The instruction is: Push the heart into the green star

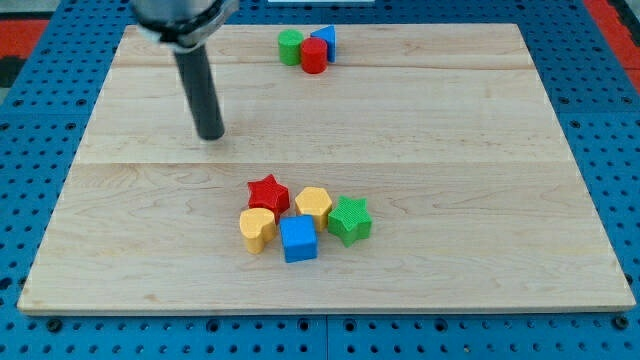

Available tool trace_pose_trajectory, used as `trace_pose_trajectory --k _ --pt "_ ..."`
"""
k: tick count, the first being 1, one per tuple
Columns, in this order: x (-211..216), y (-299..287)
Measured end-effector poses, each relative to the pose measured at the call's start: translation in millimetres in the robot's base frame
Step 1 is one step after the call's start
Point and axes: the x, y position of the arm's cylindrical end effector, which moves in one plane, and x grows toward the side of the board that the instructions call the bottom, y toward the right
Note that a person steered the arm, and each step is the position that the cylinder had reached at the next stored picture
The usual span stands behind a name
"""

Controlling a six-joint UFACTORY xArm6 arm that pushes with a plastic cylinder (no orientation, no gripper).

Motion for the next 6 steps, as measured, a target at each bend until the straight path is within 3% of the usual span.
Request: trace_pose_trajectory --k 1,3,4,6 --pt "55 0" --pt "114 2" --pt "119 29" --pt "119 141"
